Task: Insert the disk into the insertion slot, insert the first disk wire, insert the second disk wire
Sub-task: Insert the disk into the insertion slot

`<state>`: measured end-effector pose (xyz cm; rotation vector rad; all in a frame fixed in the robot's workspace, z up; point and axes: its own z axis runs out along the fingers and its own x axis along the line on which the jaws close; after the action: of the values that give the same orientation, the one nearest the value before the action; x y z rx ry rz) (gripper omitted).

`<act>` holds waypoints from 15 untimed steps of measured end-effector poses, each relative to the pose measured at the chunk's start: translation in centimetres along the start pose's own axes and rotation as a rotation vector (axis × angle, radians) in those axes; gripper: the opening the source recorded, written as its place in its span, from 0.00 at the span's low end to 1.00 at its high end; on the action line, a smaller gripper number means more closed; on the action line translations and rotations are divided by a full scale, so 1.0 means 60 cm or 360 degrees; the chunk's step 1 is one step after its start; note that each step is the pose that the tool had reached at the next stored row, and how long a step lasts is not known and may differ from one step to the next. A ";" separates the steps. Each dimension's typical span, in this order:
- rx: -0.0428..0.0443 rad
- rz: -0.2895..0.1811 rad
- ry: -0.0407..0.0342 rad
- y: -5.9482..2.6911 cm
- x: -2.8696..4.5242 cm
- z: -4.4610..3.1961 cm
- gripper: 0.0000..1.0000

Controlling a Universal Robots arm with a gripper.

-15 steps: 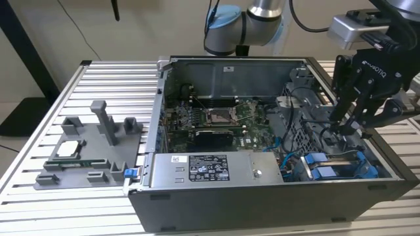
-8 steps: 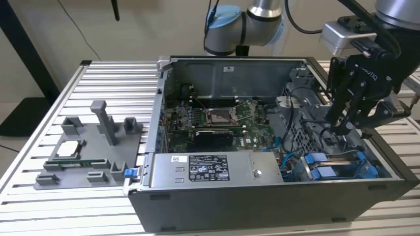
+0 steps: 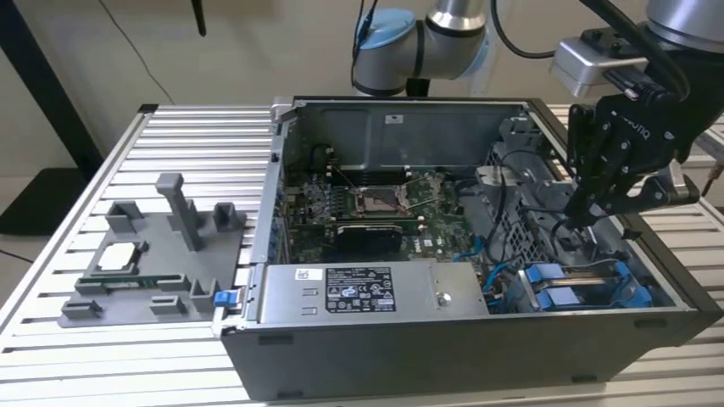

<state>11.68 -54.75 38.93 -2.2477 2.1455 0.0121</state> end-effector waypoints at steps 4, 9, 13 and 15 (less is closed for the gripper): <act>-0.0002 0.0000 0.0001 -0.002 0.003 0.003 0.00; -0.0014 0.0000 0.0002 -0.016 0.017 0.006 0.00; -0.0026 0.0001 0.0002 -0.027 0.029 0.008 0.00; -0.0031 0.0001 0.0002 -0.033 0.031 0.010 0.00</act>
<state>13.75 -56.53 38.30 -2.2581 2.1562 0.0318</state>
